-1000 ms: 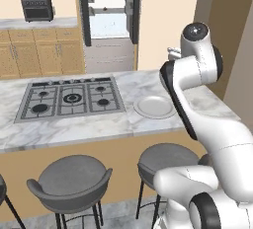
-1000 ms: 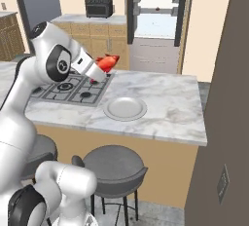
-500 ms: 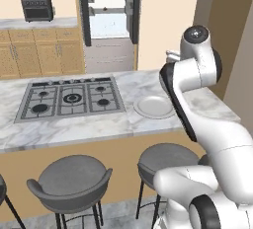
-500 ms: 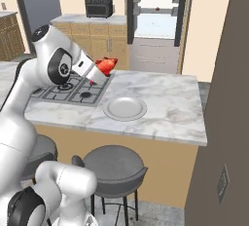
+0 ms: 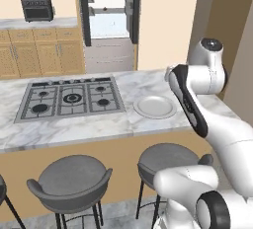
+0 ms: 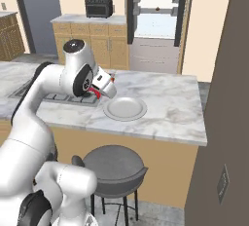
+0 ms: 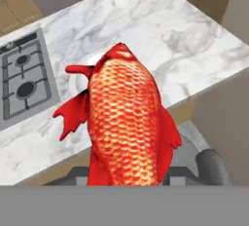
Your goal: Take the cheese, fish, and mushroom from the fridge and place them on the plate on the dining counter to create an appetizer plate.
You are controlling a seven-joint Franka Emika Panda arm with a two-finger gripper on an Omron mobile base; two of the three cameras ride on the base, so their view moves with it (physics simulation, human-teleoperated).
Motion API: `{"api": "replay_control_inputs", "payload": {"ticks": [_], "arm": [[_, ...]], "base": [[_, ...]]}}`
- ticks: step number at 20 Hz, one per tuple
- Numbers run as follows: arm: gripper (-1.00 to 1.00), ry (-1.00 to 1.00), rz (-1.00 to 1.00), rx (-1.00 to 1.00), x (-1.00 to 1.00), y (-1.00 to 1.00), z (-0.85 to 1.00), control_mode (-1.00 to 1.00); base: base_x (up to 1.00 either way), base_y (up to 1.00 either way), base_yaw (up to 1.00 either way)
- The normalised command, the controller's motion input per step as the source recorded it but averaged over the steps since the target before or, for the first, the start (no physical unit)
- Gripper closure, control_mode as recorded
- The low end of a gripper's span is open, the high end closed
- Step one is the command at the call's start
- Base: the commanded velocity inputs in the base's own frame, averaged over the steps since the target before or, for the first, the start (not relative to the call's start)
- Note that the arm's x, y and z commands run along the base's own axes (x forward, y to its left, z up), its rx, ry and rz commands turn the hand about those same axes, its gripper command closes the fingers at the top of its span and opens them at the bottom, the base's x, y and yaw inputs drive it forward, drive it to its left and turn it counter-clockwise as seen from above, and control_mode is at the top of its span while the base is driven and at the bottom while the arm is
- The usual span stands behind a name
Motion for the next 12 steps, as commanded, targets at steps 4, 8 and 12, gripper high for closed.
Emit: {"api": "replay_control_inputs", "payload": {"ticks": [4,8,12], "arm": [[1.0,0.15,0.08,0.1,0.74,0.0,-0.41,-1.0],[1.0,0.0,0.05,0.05,0.66,0.0,-0.27,-1.0],[1.0,-0.05,0.0,0.0,0.57,0.0,-0.22,-1.0]], "base": [[0.0,0.0,0.0],[0.0,0.0,0.0],[0.0,0.0,0.0]]}}
